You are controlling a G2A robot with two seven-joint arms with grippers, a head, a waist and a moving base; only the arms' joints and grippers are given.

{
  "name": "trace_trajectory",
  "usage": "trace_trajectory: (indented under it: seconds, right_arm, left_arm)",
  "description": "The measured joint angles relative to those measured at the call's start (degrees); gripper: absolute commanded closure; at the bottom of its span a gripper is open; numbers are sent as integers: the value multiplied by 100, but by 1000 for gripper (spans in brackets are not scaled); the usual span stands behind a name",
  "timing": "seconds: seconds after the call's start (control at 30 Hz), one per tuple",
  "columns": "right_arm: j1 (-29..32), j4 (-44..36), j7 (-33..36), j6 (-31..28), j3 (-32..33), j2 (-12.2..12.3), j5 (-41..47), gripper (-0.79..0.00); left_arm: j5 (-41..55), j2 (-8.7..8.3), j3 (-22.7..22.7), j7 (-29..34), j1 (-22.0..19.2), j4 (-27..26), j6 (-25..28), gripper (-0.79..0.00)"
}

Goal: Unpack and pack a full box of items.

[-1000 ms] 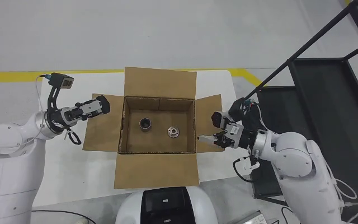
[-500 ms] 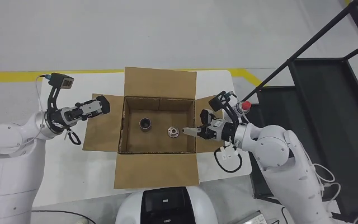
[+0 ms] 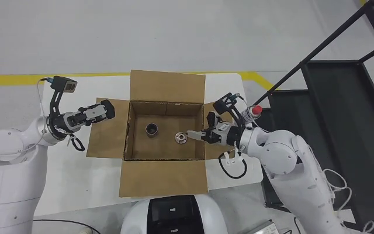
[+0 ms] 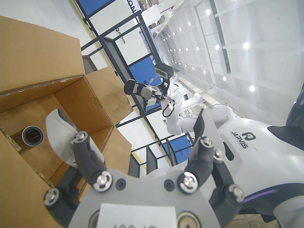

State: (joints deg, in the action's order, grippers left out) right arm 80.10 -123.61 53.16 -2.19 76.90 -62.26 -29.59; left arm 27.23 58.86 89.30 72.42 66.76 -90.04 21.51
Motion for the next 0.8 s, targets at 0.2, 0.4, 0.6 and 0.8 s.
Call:
trace_trajectory:
  seconds: [0.2,0.4,0.6,0.8]
  right_arm:
    - [-1422,684,168,476,-1486,-210,-956,-785]
    - [-2857,1845,290,922,-2878,-578,-1314,-785]
    - [-3682,2954,415,1197,-3832,-958,-1283,-785]
    - [-3786,3246,254,1268,-3928,-1030,-1268,-785]
  left_arm:
    - [0,0,0,0,0,0,0,-785]
    - [0,0,0,0,0,0,0,-785]
    - [0,0,0,0,0,0,0,-785]
    - [0,0,0,0,0,0,0,-785]
